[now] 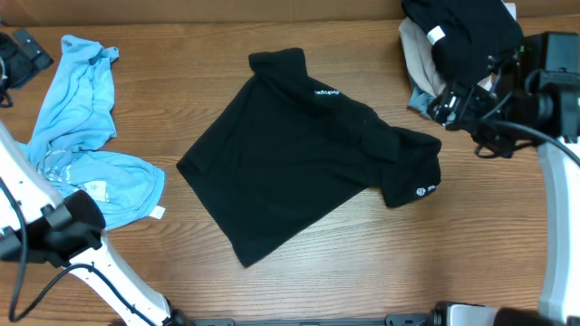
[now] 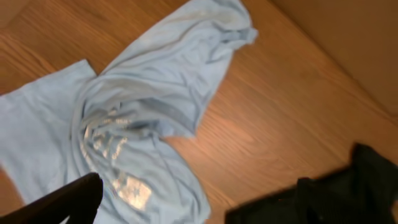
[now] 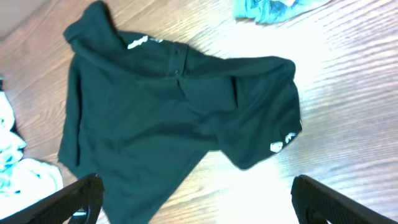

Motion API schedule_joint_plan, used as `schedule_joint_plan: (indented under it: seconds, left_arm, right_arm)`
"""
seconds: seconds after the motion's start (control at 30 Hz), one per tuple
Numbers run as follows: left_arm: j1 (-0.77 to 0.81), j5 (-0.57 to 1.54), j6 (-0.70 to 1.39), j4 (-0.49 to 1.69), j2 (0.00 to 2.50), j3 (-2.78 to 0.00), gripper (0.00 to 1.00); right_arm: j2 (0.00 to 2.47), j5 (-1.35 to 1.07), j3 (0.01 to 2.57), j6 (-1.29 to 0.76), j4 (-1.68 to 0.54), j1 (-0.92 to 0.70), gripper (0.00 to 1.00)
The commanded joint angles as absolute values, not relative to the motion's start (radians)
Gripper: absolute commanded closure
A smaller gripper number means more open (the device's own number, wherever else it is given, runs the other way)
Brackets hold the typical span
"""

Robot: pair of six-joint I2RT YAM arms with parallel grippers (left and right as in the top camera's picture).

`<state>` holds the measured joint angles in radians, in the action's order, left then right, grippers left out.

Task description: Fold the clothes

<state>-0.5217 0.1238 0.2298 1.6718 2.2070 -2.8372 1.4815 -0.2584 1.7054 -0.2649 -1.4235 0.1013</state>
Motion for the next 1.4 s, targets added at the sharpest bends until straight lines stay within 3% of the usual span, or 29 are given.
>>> schedule_joint_plan:
  seconds: [0.0, 0.27, 0.6, 1.0, 1.37]
  left_arm:
    - [-0.463, 0.134, 0.195, 1.689, 2.13, -2.94, 0.0]
    - [-0.264, 0.127, 0.179, 1.69, 1.927, -2.836, 0.0]
    - [-0.012, -0.01, 0.304, 1.673, 1.562, -2.059, 0.0]
    - [0.308, 0.178, 0.314, 1.216, 1.245, -1.108, 0.0]
    - [0.542, 0.2, 0.322, 0.913, 1.322, -0.767, 0.12]
  right_arm:
    - [1.398, -0.263, 1.737, -0.266, -1.456, 0.101, 0.0]
    - [1.232, -0.128, 1.732, -0.403, -1.594, 0.101, 0.0]
    - [1.132, -0.017, 1.613, -0.502, -1.594, 0.101, 0.0]
    - [1.193, -0.054, 1.485, -0.464, -1.446, 0.101, 0.0]
    - [1.271, -0.081, 1.474, -0.438, -1.44, 0.101, 0.0]
